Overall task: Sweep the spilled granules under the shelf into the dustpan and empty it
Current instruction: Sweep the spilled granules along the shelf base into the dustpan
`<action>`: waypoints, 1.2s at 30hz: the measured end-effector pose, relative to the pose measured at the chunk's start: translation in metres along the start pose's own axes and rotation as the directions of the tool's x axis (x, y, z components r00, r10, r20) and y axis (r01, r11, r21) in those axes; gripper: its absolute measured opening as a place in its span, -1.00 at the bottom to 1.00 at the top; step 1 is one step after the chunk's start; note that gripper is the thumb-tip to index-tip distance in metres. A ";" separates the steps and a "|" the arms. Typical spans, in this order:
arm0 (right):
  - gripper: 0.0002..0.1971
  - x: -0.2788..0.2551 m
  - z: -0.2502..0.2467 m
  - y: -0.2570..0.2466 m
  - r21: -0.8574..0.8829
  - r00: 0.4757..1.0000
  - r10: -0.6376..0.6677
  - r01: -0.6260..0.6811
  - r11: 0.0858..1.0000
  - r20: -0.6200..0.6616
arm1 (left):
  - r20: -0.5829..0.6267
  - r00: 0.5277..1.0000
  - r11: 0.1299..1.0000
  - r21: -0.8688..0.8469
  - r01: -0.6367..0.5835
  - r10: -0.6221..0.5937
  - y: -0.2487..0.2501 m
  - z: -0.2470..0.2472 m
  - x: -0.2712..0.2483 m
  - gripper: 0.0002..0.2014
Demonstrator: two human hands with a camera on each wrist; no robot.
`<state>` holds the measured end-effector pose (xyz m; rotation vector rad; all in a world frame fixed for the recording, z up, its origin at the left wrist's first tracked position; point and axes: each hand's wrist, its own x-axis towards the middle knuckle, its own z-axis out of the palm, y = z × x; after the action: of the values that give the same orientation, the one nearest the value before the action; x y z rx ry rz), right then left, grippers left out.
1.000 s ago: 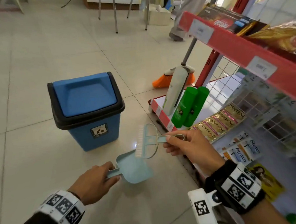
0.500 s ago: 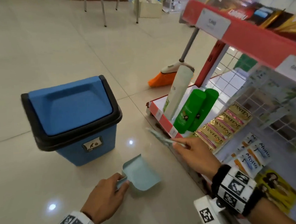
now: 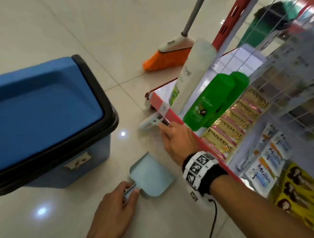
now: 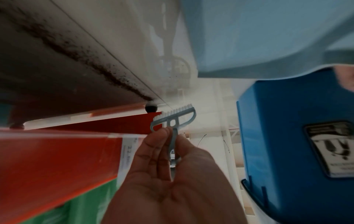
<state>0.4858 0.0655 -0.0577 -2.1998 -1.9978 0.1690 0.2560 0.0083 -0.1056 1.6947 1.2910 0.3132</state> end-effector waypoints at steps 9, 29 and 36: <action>-0.74 0.029 0.018 -0.016 -0.203 0.984 0.177 -0.176 0.963 -0.011 | 0.075 0.988 0.988 -0.065 0.137 -0.132 -0.009 -0.017 -0.014 -0.87; -0.78 -0.047 -0.018 0.011 -0.061 0.995 0.096 -0.094 0.994 0.029 | 0.170 0.971 0.986 0.032 0.164 -0.167 -0.006 -0.008 -0.040 -0.80; -0.77 -0.047 -0.005 0.016 -0.169 0.970 0.187 -0.160 0.973 0.157 | 0.150 0.975 0.986 -0.006 0.166 -0.164 -0.001 -0.007 -0.050 -0.72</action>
<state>0.4976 0.0172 -0.0572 -2.5405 -1.9604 0.2404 0.2296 -0.0309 -0.0866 1.5533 1.3035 0.0979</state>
